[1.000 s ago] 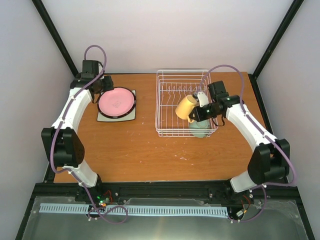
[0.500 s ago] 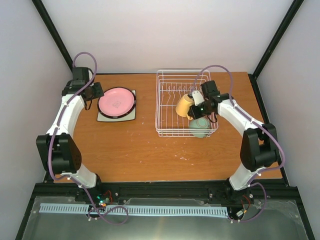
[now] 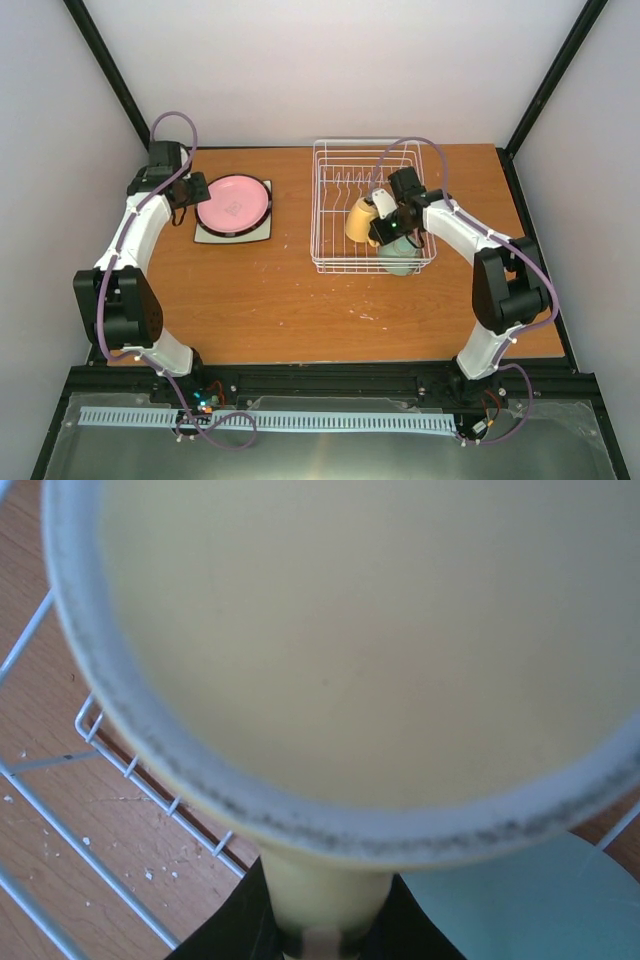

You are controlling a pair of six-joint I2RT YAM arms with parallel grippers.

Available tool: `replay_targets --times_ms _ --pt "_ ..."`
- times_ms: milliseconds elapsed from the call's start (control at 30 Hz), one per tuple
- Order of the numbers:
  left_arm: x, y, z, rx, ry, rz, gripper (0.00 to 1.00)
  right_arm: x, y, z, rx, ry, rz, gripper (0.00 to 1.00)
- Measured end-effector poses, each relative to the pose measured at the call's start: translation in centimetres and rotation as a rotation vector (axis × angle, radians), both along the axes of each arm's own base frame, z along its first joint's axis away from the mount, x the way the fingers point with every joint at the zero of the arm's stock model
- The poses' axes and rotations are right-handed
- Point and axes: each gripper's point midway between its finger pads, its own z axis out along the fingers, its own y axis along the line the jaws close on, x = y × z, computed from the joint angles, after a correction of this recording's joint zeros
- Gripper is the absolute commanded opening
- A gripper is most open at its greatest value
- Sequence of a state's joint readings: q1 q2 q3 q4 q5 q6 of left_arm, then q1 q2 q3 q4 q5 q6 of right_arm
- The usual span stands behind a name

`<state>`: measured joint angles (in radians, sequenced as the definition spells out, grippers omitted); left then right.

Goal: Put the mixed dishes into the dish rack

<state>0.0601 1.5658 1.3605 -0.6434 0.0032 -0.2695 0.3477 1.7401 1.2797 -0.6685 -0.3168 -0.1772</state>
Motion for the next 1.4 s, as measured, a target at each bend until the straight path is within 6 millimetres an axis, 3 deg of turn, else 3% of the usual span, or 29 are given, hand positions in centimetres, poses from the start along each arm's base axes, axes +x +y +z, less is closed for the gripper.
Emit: replay_targets --times_ms 267,333,467,533,800,1000,1167,1400 --pt "-0.8 0.2 -0.1 0.001 0.002 0.006 0.51 -1.6 -0.6 -2.9 -0.041 0.047 0.015 0.03" --pt "-1.0 0.3 0.1 0.002 -0.004 0.009 0.51 -1.3 -0.5 -2.8 -0.036 0.030 0.016 0.03" --pt "-1.3 0.4 0.3 0.004 -0.013 0.013 0.51 -1.0 -0.4 -2.9 -0.034 0.019 0.017 0.17" --pt "-1.3 0.4 0.2 0.004 -0.013 0.013 0.51 -0.8 -0.4 -3.0 -0.033 0.015 0.018 0.30" --pt "-1.5 0.5 -0.3 -0.027 -0.007 0.004 0.53 -1.0 -0.4 -3.7 -0.036 0.041 0.008 0.41" --pt "-2.6 2.2 -2.0 -0.168 0.020 0.016 0.52 -1.1 -0.4 -3.6 -0.031 0.049 -0.009 0.46" --pt "-2.9 3.0 -2.3 -0.294 0.013 0.007 0.48 -1.0 -0.4 -1.5 -0.007 0.012 -0.030 0.48" --pt "-2.0 2.5 -5.1 -0.410 0.083 -0.022 0.36 -0.8 -0.4 5.9 0.073 -0.146 -0.069 0.50"
